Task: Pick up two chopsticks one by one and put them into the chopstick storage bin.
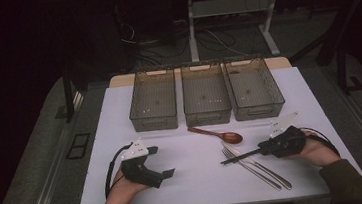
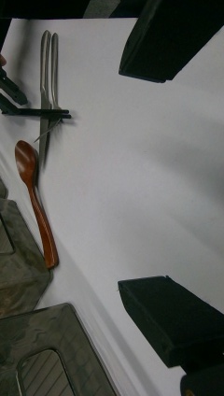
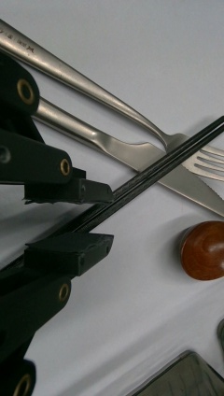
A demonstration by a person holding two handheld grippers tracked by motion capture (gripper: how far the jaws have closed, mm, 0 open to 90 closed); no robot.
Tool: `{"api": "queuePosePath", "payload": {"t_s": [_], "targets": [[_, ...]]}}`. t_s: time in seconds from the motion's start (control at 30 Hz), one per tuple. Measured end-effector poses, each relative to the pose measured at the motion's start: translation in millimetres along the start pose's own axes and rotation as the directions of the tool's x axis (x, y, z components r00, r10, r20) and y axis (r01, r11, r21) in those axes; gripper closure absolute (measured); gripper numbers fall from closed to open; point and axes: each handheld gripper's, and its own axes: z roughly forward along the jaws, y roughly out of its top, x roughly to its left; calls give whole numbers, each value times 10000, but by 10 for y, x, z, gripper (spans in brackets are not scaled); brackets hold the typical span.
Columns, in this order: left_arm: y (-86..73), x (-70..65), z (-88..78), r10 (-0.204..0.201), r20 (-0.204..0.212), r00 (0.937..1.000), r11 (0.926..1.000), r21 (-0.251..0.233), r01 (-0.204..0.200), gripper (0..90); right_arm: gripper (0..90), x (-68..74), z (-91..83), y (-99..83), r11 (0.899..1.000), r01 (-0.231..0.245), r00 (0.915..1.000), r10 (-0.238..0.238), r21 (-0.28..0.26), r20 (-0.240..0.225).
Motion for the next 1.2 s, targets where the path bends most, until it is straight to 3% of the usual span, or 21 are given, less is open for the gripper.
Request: {"api": "queuePosePath", "payload": {"t_s": [0.2, 0.57, 0.7, 1.2], "targets": [[0, 1, -3, 2, 11, 10000, 10000, -9, -2, 0, 728, -3, 28, -15, 9989, 353, 9994, -355, 310, 54], [1, -1, -2, 18, 26, 10000, 10000, 5, -18, 0, 741, 16, 34, -24, 9980, 498, 9979, -481, 378, -429], [1, -1, -3, 21, 31, 10000, 10000, -3, -21, 0, 735, 35, 47, -34, 9947, 925, 9937, -893, 457, -683], [1, -2, -2, 44, 58, 10000, 10000, 2, -44, 0, 831, 57, 41, -46, 9888, 1442, 9822, -1382, 391, -1275]]}}
